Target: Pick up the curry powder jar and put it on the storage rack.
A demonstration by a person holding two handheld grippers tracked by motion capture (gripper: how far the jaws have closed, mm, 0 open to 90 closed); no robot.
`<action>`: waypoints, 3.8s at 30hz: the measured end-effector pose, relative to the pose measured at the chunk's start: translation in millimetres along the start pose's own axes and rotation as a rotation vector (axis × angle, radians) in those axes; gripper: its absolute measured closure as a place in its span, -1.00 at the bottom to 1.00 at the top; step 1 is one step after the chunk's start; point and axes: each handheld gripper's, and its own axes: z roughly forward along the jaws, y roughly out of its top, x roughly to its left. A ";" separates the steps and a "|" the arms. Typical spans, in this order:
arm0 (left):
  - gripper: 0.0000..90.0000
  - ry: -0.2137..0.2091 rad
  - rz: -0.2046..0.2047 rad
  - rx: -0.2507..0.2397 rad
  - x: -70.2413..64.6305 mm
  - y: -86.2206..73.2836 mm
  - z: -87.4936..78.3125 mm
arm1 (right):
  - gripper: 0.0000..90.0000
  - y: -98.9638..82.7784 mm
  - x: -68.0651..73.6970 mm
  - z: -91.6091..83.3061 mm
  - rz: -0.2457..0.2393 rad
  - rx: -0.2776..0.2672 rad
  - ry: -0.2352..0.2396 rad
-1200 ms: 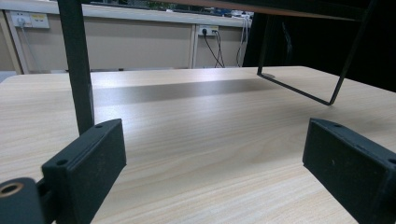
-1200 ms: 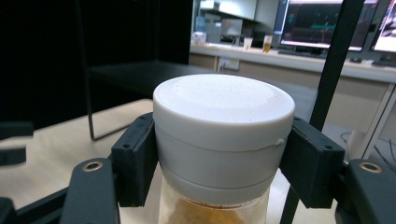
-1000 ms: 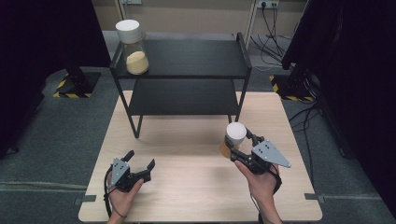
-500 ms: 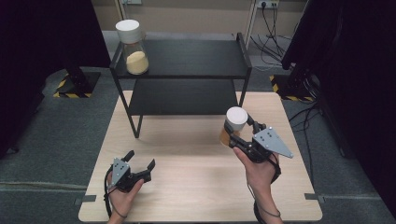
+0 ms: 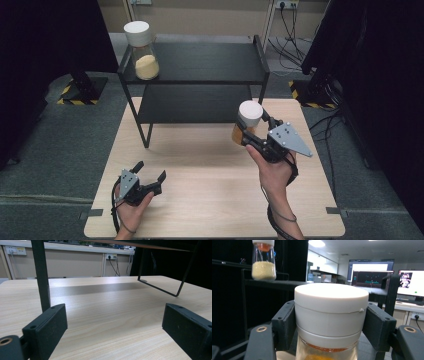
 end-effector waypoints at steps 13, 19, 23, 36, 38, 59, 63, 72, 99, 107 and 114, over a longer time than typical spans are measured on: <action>-0.87 -0.001 0.001 -0.001 0.0 -0.1 0.5 | -0.24 32.9 6.1 23.2 0.007 -0.048 -0.017; -0.88 -0.002 0.001 0.001 0.2 0.2 0.6 | -0.24 47.7 8.7 32.2 0.002 -0.059 -0.020; -0.88 -0.002 0.000 0.000 0.3 0.1 0.4 | -0.24 56.0 11.3 37.2 -0.006 -0.064 -0.025; -0.88 -0.004 0.000 0.001 0.5 0.2 0.7 | -0.24 82.4 10.2 55.1 -0.012 -0.082 -0.053; -0.88 -0.005 0.000 0.000 0.8 0.1 0.5 | -0.24 85.9 9.8 58.4 -0.014 -0.084 -0.057; -0.88 -0.004 0.000 0.002 0.8 0.3 0.5 | -0.24 106.9 8.3 98.6 -0.019 -0.062 -0.110; -0.88 -0.006 -0.005 0.000 1.4 0.2 0.8 | -0.24 109.5 7.9 106.5 -0.017 -0.056 -0.124; -0.88 -0.007 -0.001 0.002 1.3 0.4 0.7 | -0.24 114.6 0.0 124.6 -0.022 -0.030 -0.150; -0.88 -0.010 -0.003 0.003 2.0 0.6 0.9 | -0.24 111.6 -13.7 156.8 -0.011 0.013 -0.190; -0.89 -0.011 -0.003 0.003 2.2 0.7 1.0 | -0.25 105.8 -12.4 159.3 -0.020 0.014 -0.192; -0.90 -0.010 -0.002 0.005 1.8 0.9 1.2 | -0.26 106.1 -13.9 160.0 -0.013 0.017 -0.194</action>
